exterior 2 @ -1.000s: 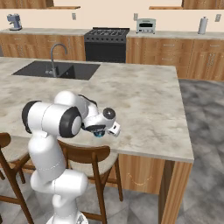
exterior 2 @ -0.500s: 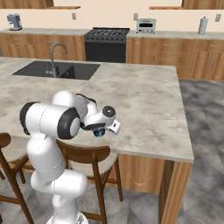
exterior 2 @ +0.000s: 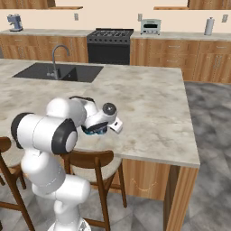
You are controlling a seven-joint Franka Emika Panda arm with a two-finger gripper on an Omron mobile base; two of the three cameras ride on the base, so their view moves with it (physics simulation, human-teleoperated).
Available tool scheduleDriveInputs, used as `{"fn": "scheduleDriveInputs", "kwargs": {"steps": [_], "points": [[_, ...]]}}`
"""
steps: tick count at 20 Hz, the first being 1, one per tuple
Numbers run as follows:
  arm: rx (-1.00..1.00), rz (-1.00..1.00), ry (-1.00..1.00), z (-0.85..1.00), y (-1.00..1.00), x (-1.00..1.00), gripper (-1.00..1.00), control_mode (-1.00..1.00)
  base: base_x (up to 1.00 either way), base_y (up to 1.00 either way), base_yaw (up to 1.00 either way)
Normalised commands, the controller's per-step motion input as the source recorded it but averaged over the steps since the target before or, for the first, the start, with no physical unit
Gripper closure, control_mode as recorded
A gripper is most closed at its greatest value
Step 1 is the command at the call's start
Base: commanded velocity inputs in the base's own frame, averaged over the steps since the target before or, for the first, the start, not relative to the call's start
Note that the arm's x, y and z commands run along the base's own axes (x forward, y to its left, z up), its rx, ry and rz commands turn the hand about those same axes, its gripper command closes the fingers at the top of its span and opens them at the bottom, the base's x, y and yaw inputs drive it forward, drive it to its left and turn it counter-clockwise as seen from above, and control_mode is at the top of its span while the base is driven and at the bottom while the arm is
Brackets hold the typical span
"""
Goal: Stack the yogurt containers by placing the smaller containers on top of the larger containers.
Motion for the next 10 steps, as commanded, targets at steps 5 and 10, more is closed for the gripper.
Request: {"fn": "scheduleDriveInputs", "kwargs": {"steps": [5, 10], "points": [[0.08, -0.05, 0.00, 0.74, -0.01, 0.00, 1.00, -1.00, 0.00, 0.00, 0.00], [0.07, -0.01, -0.05, 0.60, 0.02, -0.03, 1.00, -1.00, 0.00, 0.00, 0.00]]}}
